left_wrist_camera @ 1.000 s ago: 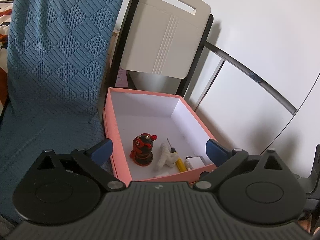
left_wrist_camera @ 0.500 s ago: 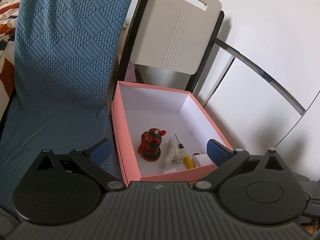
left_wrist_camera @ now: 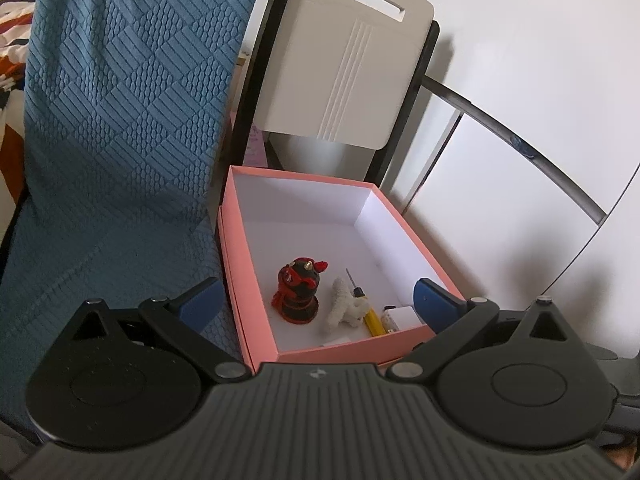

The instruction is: Organize rigid objects

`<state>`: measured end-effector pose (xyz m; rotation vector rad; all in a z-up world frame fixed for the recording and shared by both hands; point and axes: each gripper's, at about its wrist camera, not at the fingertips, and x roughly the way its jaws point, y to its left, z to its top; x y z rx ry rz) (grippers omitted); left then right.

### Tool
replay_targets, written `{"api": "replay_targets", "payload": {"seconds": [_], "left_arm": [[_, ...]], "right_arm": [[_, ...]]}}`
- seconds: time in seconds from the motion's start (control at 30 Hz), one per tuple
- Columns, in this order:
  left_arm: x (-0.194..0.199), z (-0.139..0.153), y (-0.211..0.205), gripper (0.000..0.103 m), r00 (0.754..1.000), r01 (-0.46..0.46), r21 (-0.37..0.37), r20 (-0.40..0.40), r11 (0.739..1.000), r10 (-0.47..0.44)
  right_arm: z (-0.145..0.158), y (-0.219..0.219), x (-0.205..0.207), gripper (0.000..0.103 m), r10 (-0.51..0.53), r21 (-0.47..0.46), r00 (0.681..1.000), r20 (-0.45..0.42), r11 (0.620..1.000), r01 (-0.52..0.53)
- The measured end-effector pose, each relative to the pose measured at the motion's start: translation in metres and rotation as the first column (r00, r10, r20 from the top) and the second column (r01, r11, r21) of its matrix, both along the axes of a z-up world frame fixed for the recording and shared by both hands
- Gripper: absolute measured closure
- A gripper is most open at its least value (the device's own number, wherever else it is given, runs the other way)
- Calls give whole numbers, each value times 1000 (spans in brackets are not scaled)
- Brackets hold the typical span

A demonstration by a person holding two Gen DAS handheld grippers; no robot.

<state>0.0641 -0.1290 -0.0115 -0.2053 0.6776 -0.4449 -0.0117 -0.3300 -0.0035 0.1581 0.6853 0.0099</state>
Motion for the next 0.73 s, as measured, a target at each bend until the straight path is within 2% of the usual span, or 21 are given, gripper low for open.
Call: {"api": "replay_targets", "payload": {"seconds": [0.73], "left_arm": [[-2,2,0,0,1000,2,2,7,1000,-2]], "right_arm": [[0,5,-2,6,-1,-10,1000,-7,1000,1]]}}
